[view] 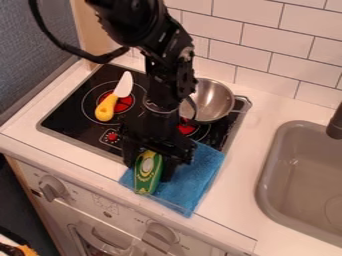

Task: Placed the green half bell pepper near the yellow knife on the upper left side of the burner

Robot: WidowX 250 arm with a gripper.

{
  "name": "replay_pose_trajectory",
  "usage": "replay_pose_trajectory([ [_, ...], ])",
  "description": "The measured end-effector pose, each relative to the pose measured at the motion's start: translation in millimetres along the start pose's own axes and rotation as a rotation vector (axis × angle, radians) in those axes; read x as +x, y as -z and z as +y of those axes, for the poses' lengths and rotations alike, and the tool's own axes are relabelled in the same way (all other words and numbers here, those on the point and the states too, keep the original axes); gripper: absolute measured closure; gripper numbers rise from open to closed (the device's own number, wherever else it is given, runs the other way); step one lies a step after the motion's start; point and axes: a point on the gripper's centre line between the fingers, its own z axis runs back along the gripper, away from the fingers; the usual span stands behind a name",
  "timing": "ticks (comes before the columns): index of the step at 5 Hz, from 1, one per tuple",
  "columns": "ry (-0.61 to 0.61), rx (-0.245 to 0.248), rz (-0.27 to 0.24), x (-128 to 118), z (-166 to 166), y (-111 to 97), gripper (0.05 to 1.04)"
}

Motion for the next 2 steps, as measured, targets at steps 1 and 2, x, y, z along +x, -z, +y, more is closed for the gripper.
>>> replay_pose_trajectory([
  [1,0.016,-0.047,-0.02,-0.7,-0.7,-24.9,0.288],
  [2,-0.01,-0.109,-0.082,7.3,1.4,-59.9,0.288],
])
